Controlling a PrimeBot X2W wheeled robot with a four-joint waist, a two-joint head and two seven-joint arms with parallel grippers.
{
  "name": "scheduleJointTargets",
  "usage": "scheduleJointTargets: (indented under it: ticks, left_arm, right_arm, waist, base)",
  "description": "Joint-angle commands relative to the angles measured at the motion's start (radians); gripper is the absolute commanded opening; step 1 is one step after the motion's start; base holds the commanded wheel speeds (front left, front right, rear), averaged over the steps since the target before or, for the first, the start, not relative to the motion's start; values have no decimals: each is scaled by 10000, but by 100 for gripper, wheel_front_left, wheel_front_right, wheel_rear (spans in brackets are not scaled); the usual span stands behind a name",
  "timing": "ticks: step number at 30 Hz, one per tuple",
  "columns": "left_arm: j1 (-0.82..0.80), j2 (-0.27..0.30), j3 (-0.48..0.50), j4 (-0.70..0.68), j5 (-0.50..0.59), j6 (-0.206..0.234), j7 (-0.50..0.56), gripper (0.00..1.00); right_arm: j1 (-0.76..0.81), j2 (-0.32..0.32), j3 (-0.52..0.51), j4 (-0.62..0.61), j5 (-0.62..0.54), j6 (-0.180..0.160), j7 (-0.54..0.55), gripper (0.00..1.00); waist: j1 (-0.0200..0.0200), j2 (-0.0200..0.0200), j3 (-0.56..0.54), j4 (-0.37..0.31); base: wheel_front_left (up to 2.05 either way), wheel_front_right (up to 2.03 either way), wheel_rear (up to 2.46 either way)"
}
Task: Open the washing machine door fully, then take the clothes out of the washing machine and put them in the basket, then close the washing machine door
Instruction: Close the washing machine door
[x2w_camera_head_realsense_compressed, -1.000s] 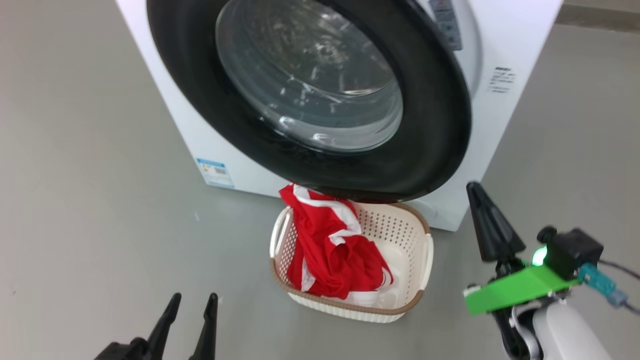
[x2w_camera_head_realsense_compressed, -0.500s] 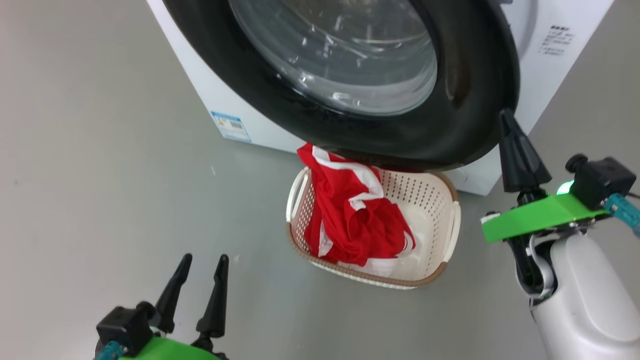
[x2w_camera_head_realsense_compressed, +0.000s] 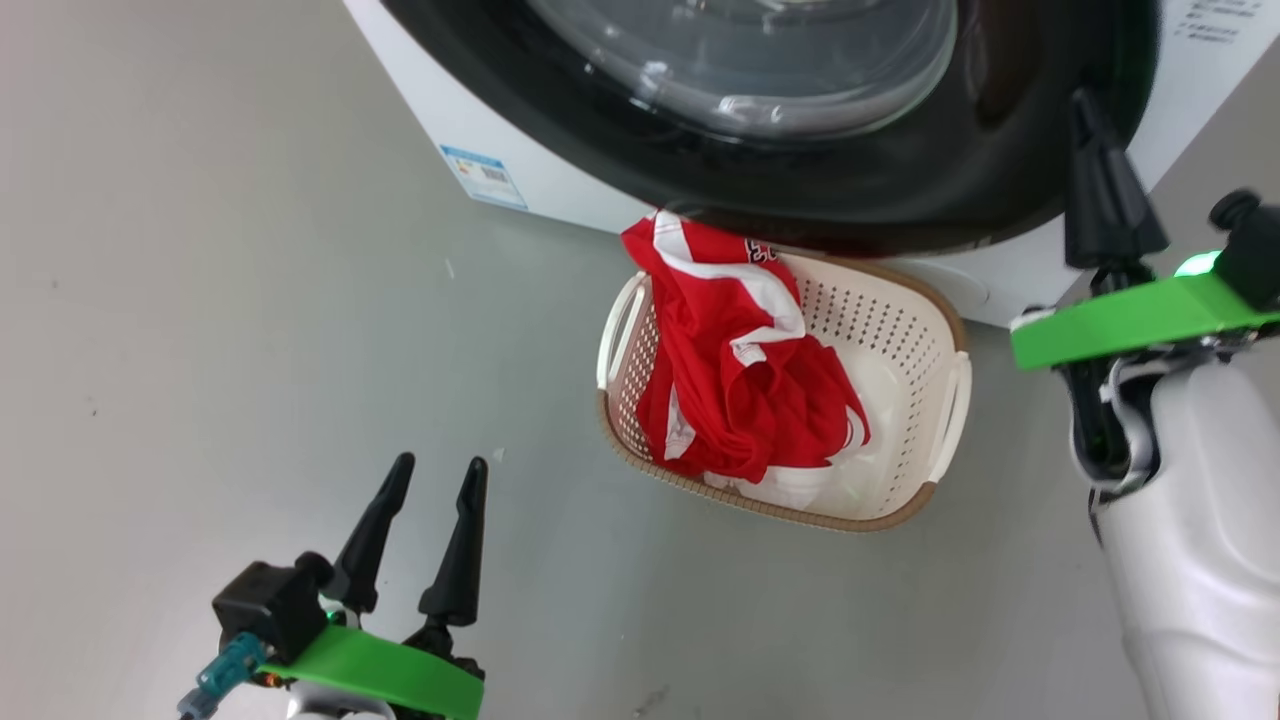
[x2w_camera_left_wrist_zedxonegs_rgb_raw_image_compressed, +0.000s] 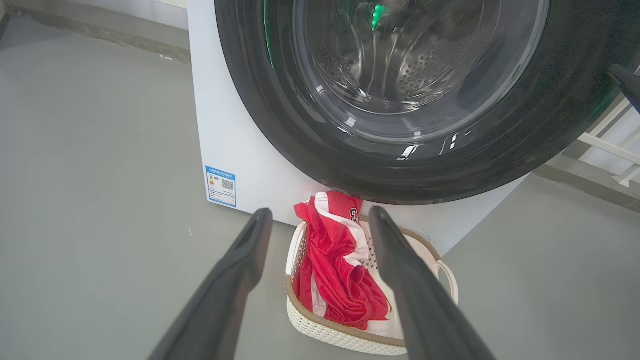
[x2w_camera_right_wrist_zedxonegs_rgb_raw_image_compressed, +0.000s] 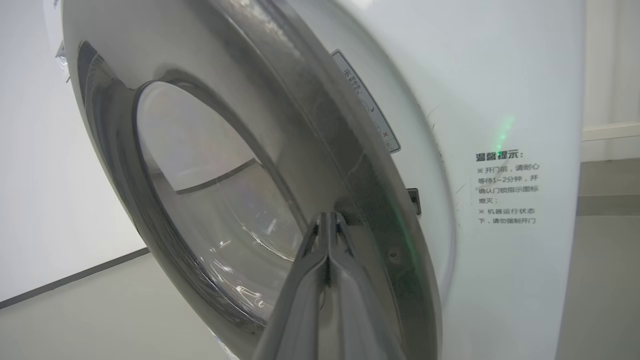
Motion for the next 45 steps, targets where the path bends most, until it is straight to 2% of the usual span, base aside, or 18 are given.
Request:
scheduleJointTargets:
  ticks: [1,19,24,31,32,33,34,35,45]
  left_arm:
    - [-230,130,282,-205,-72,-54,-53,100]
    - [-805,103,-5,-175,-274,-54,-53,100]
    - [-746,192,47,-108,-215,-54,-53,100]
    - [-516,430,33,55,1,-54,-53,100]
    - [-431,520,53,83,58,-54,-53,100]
    - [-387,567,81,90,89,-54,-53,100]
    - [-336,610,123,98,119,-54,-53,100]
    - [-284,655,159,99,155,-54,-53,100]
    - [277,988,436,85,420,-54,-53,100]
  right_arm:
    - [-358,72,101,-207,-75,31,-63,0]
    - [-2193,72,-1099,-52,-528,31,-63,0]
    - [-1845,72,-695,13,-524,31,-63,0]
    - [-532,72,259,-114,-293,31,-63,0]
    - [-45,72,506,-231,-241,31,-63,35]
    - [195,72,593,-311,-223,31,-63,49]
    - [431,72,653,-387,-179,31,-63,91]
    - [672,72,711,-462,-137,31,-63,100]
    - [2726,72,1014,-992,0,31,-63,100]
  waist:
    - [0,-1,188,123]
    - [0,-1,984,507]
    - [0,-1,716,398]
    - [0,-1,-56,110]
    - [0,-1,-286,3]
    - [0,-1,-398,-56]
    - [0,-1,-510,-121]
    - [0,-1,-624,-186]
    - [0,-1,-1542,-890]
  base:
    - [0,0,0]
    - [0,0,0]
    - [0,0,0]
    - [0,0,0]
    - [0,0,0]
    - [0,0,0]
    - [0,0,0]
    - [0,0,0]
    - [0,0,0]
